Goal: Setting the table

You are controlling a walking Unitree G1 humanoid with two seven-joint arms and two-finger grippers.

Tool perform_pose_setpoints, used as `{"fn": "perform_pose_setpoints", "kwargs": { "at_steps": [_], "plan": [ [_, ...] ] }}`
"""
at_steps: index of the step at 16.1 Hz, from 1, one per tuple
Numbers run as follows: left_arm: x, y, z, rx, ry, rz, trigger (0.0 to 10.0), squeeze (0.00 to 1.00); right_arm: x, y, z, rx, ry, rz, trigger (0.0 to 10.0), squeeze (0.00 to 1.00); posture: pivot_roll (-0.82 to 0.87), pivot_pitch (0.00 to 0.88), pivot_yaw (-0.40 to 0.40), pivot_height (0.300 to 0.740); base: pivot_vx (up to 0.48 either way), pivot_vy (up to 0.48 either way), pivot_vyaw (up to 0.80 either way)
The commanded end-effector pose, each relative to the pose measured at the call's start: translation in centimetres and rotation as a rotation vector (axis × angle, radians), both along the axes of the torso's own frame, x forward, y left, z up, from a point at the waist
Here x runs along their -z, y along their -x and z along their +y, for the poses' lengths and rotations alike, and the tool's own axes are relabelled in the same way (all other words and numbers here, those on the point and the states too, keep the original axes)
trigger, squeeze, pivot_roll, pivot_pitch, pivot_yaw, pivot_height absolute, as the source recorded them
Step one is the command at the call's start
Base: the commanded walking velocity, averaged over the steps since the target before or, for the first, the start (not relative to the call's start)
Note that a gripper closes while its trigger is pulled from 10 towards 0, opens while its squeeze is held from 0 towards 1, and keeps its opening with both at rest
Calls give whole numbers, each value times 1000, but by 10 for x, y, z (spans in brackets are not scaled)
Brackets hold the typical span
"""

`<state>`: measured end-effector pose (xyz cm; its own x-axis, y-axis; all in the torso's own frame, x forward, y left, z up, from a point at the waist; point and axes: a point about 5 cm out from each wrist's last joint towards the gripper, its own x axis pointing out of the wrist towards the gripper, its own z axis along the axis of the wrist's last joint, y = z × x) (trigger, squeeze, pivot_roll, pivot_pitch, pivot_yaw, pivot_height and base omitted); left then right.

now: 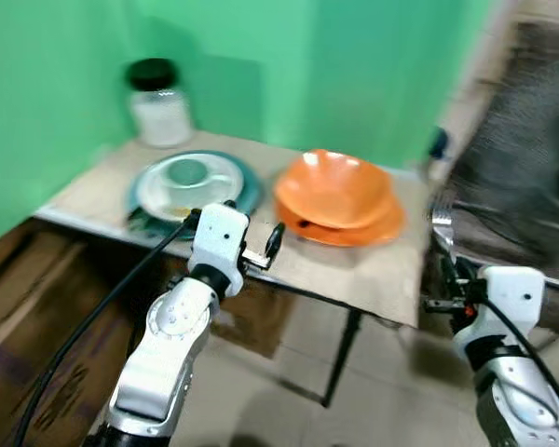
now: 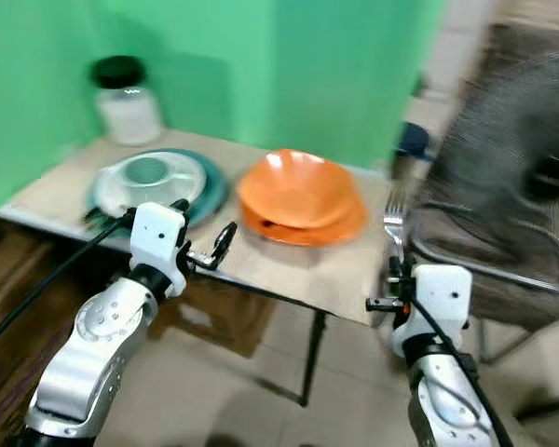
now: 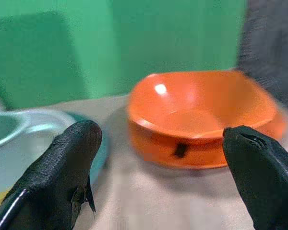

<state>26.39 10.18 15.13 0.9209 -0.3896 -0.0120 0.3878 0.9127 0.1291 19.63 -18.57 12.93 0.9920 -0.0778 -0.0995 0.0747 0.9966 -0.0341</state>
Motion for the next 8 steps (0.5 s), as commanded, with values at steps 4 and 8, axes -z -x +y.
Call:
{"fn": "perform_pose_setpoints", "kwargs": {
  "at_steps": [4,8],
  "plan": [
    [3,7,-8,12,54,-14,10000,0,9,2,-2,44,-71,9,10000,0,13,0,-8,740,0,0,-800],
    [9,8,-1,-53,-17,-33,10000,0,4,-1,-6,90,-58,-29,10000,0,11,0,-13,740,0,0,-800]
  ]
}}
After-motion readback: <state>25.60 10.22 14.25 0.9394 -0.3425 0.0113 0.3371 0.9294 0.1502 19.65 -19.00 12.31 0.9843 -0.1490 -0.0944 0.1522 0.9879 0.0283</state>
